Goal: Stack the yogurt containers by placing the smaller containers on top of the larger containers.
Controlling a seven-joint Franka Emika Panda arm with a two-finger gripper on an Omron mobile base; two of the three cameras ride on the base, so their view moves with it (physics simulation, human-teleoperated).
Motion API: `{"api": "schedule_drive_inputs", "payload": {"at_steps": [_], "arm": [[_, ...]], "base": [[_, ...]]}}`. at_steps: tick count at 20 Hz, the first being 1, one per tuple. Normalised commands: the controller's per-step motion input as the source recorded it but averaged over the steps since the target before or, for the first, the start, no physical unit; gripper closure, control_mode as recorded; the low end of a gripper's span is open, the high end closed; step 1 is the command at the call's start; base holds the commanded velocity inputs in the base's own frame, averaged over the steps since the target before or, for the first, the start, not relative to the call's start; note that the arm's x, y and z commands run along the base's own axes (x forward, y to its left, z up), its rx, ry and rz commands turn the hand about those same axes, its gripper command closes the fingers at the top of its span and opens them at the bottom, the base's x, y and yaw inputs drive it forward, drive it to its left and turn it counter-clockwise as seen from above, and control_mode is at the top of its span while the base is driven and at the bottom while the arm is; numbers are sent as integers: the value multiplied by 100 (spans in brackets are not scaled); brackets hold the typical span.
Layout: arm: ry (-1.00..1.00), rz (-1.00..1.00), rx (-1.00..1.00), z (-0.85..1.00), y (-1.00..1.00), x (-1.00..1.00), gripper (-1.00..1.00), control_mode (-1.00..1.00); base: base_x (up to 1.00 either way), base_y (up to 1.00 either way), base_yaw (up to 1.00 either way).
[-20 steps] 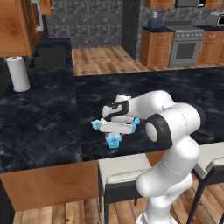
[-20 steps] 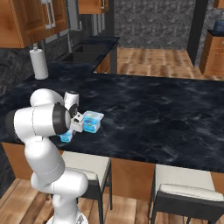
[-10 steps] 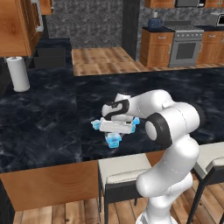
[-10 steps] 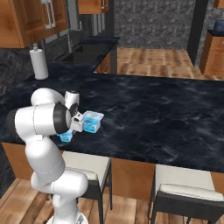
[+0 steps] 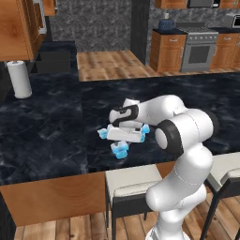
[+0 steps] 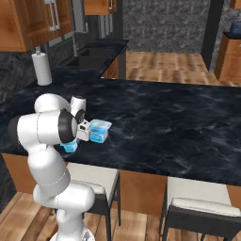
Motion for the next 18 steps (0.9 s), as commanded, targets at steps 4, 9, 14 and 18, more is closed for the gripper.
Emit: {"api": "schedule_drive_inputs", "payload": {"at_steps": [4,9,14,18], "arm": [[0,0,0,0,0,0,100,-100],[0,0,0,0,0,0,100,-100],[0,0,0,0,0,0,100,-100],[0,0,0,0,0,0,100,-100]], "base": [[0,0,0],[0,0,0],[0,0,0],[0,0,0]]}}
